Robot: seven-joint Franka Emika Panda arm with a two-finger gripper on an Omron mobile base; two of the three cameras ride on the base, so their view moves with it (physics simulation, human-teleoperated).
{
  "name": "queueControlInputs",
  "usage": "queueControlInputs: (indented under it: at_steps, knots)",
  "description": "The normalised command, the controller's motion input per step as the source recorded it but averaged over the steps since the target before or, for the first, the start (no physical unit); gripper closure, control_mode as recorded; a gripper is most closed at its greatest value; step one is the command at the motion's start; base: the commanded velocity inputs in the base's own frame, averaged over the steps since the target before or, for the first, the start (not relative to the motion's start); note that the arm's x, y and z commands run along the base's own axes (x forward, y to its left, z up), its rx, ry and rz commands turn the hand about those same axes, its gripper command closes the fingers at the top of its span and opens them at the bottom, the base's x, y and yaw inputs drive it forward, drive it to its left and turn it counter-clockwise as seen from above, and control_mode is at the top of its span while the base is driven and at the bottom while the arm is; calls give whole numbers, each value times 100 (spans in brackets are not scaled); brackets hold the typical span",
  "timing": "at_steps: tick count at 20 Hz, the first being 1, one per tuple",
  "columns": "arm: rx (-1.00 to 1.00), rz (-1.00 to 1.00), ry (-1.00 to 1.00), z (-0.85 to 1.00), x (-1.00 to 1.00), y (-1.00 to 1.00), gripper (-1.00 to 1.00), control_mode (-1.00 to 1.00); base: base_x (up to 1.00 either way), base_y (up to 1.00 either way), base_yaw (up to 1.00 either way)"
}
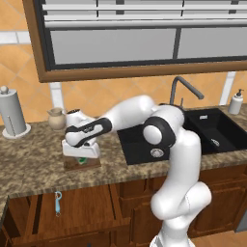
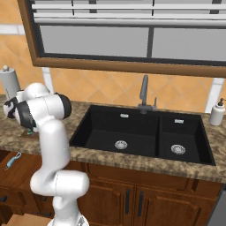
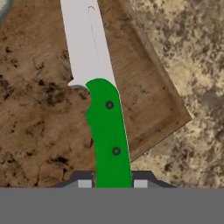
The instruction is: Place the appropriate cutting tool for cutting the garlic skin on the cutting board.
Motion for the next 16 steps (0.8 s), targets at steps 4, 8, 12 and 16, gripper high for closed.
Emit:
queueControlInputs:
  at_steps: [4,8,12,16]
  knots:
    - [0,0,0,-14,28,10,100,-100,0,0,0]
    - [0,0,0,-23,22,7,100,-100,0,0,0]
    - [0,0,0,-25,24,1,-100,-100,0,0,0]
    - [0,0,0,-7,8,0,-100,-100,0,0,0]
